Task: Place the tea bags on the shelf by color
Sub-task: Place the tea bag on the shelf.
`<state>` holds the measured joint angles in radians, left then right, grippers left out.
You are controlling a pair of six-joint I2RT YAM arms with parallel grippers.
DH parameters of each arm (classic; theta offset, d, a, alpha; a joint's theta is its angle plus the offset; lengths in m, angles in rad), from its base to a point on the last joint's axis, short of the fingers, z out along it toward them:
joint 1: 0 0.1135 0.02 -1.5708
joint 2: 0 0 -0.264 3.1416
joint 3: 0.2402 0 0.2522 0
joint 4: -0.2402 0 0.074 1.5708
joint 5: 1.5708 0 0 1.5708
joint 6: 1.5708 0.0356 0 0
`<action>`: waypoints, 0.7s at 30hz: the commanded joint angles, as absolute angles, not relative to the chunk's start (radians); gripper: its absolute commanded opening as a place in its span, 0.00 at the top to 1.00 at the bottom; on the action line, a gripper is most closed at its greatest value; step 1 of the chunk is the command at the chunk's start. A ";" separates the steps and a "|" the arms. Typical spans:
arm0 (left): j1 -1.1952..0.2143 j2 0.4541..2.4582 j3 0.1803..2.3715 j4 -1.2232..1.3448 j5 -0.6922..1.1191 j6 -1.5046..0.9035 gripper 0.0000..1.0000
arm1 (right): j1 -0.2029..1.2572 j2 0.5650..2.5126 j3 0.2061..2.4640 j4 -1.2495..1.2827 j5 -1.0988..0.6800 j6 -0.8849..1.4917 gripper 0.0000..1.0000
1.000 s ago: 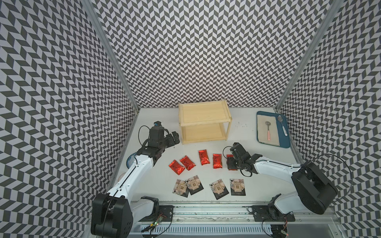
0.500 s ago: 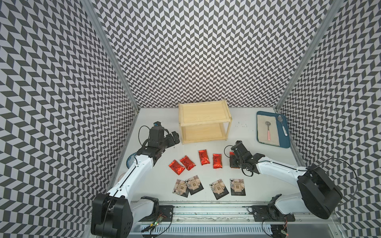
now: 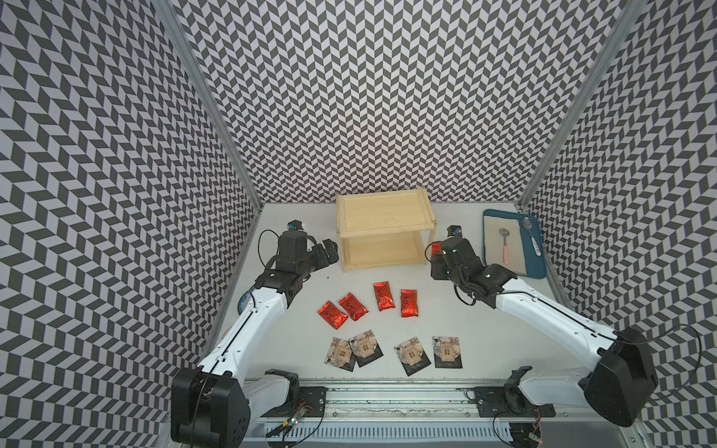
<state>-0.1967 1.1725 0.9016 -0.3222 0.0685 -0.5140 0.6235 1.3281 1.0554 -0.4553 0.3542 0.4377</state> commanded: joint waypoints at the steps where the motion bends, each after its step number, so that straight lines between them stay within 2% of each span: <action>1: -0.201 1.182 0.937 -0.321 0.081 -0.507 0.02 | 0.606 1.330 1.131 -0.418 0.395 0.369 0.45; 13: -0.201 1.221 0.944 -0.291 0.076 -0.499 0.02 | 0.581 1.569 1.451 -0.375 0.332 0.272 0.45; 21: -0.201 1.236 0.930 -0.284 0.078 -0.487 0.02 | 0.567 1.754 1.627 -0.404 0.387 0.220 0.45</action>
